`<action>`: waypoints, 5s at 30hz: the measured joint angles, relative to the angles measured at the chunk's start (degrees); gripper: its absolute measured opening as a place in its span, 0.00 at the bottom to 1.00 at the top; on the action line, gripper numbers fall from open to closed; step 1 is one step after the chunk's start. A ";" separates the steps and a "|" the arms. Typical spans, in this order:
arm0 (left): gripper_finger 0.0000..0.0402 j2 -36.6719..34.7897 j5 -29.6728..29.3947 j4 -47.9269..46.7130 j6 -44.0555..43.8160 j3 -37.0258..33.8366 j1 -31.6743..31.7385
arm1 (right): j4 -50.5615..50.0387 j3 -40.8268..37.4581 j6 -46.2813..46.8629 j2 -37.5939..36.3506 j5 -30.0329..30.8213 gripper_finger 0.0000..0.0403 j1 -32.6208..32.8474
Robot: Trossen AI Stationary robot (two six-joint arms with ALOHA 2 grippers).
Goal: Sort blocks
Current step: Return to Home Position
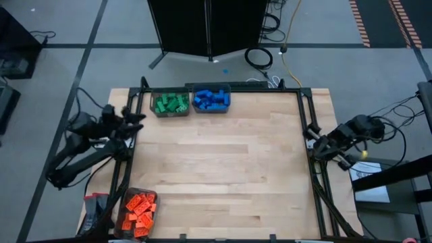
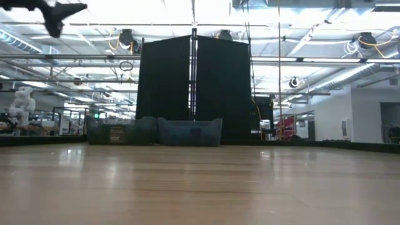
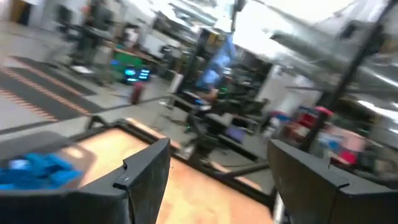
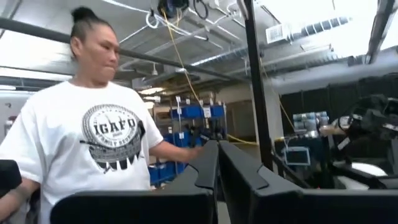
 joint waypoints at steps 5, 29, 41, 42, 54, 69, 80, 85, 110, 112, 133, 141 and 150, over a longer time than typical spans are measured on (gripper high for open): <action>0.66 0.00 1.22 15.77 -2.01 -9.02 -2.79 | 4.98 -3.65 0.76 0.00 -0.14 0.03 0.00; 0.66 0.77 -38.38 33.01 14.34 -28.93 -43.26 | -7.85 -3.89 -7.39 -0.04 0.02 0.03 0.02; 0.66 0.79 -35.10 25.58 11.28 -28.95 -47.97 | -22.28 -3.89 -9.46 -0.04 5.38 0.03 0.00; 0.66 0.79 -35.85 24.77 11.51 -28.95 -48.04 | -23.23 -3.89 -8.69 -0.04 6.69 0.03 0.00; 0.66 0.79 -39.11 23.53 11.54 -28.97 -48.04 | -13.24 -15.82 -2.79 -0.04 7.95 0.03 -0.02; 0.66 0.81 -33.25 22.42 11.30 -28.97 -48.04 | -2.45 -21.15 -7.37 0.87 12.53 0.03 0.00; 0.66 0.81 -33.21 22.34 11.53 -28.99 -48.04 | -2.41 -21.15 -12.15 2.08 14.84 0.03 -0.02; 0.66 0.81 -32.66 22.42 11.55 -28.99 -48.04 | -2.43 -21.14 -12.15 3.75 14.89 0.03 -0.02; 0.66 0.81 -32.46 22.60 11.58 -28.99 -48.04 | -2.43 -21.15 -11.50 4.63 14.95 0.03 -0.02; 0.66 0.81 -32.46 22.60 11.58 -28.99 -48.04 | -2.42 -21.15 -11.50 4.63 14.95 0.03 -0.02; 0.66 0.81 -32.46 22.66 11.60 -28.99 -48.04 | -2.41 -21.15 -11.50 4.63 14.97 0.03 -0.02; 0.66 0.81 -32.46 22.66 11.60 -28.99 -48.04 | -2.41 -21.15 -11.50 4.63 14.97 0.03 -0.01; 0.66 0.81 -32.46 22.66 11.60 -28.99 -48.04 | -2.41 -21.15 -11.50 4.63 14.97 0.03 -0.01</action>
